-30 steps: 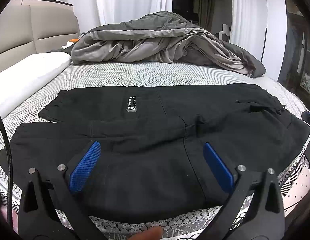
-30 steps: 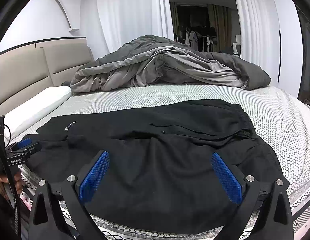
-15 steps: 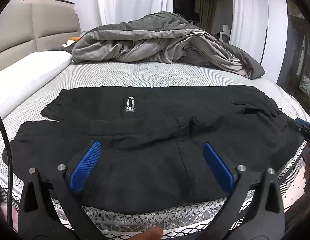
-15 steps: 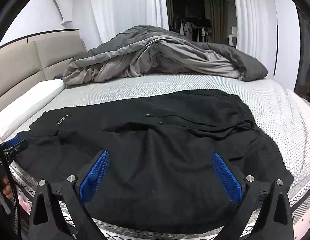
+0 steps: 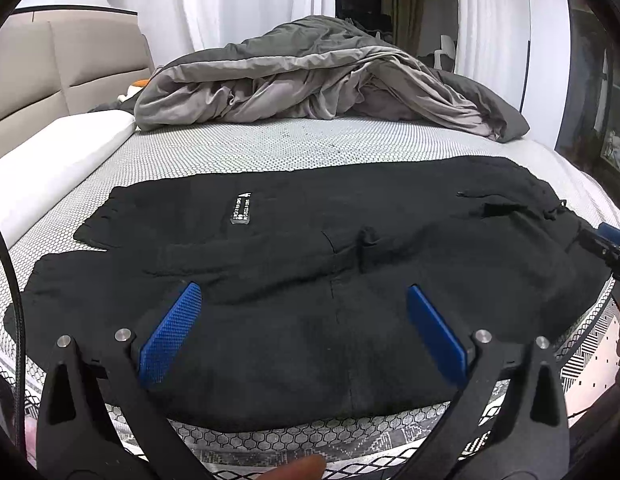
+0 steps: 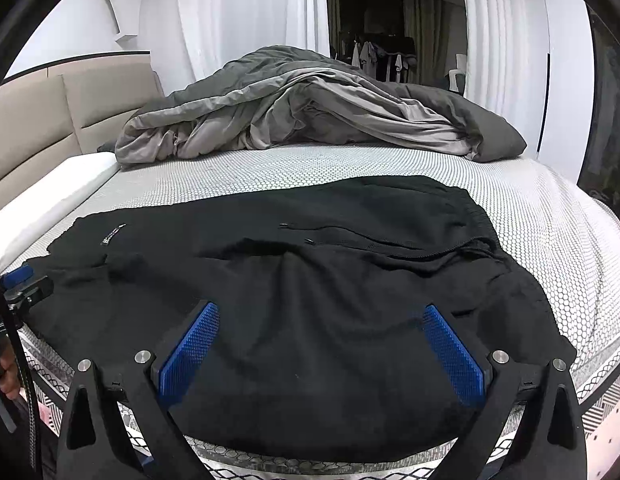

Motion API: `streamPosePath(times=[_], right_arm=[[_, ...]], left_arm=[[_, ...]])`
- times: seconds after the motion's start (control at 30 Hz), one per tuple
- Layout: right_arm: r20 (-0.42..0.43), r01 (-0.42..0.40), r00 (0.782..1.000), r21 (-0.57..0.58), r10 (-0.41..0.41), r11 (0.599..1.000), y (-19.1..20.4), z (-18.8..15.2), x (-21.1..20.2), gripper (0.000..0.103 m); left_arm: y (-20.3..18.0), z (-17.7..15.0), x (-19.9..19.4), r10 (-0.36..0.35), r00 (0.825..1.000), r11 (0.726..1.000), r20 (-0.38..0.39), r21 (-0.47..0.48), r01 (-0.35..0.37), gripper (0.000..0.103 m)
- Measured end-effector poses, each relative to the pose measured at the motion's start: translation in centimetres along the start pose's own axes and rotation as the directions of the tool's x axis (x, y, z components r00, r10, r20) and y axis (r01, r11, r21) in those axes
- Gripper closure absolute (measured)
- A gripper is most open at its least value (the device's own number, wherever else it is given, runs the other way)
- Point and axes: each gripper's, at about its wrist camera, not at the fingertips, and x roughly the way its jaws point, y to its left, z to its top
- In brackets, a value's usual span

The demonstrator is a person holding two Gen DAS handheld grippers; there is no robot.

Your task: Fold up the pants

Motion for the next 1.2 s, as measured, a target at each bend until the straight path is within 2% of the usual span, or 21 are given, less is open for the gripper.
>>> streamPosePath(times=[0.5, 0.7, 0.9, 1.2], right_arm=[[-0.004, -0.011, 1.000, 0.005, 0.011, 1.000, -0.3, -0.4, -0.2, 0.000], [-0.015, -0.027, 1.000, -0.015, 0.026, 1.000, -0.4, -0.9, -0.5, 0.000], [-0.019, -0.006, 1.000, -0.032, 0.006, 0.999, -0.7, -1.3, -0.6, 0.000], [-0.032, -0.015, 0.999, -0.045, 0.013, 0.999, -0.1, -1.3, -0.1, 0.000]], left_arm=[[-0.2, 0.1, 0.1, -0.001, 1.000, 1.000, 0.001, 0.006, 0.001, 0.001], [0.1, 0.3, 0.3, 0.023, 1.000, 1.000, -0.019, -0.008, -0.023, 0.001], [0.6, 0.2, 0.0, 0.048, 0.998, 0.999, -0.041, -0.012, -0.048, 0.001], [1.8, -0.6, -0.2, -0.024, 0.993, 0.998, -0.119, -0.063, 0.016, 0.001]])
